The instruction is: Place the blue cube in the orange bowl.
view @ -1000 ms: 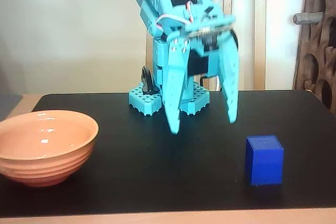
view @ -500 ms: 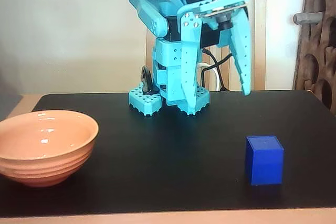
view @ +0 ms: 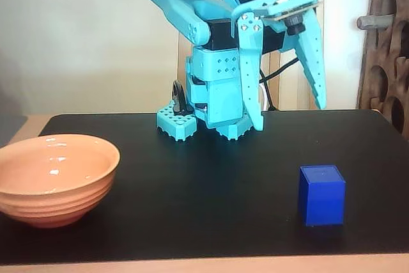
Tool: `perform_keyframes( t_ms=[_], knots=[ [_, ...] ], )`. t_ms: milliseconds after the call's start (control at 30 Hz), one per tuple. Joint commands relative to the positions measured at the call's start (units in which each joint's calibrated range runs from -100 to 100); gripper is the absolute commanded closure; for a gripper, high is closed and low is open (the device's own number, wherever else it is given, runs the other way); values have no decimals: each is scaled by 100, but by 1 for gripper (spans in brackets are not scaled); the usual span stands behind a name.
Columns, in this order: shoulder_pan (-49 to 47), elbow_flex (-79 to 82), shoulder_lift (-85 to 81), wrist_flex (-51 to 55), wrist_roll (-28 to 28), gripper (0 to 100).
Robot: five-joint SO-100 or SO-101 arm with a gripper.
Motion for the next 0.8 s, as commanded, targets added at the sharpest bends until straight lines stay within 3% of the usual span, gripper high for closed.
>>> perform_keyframes(
  t_ms=[0,767],
  knots=[
    [-60,-656,392,-477,-89,73],
    [-461,-647,1926,-2080,-100,73]
  ],
)
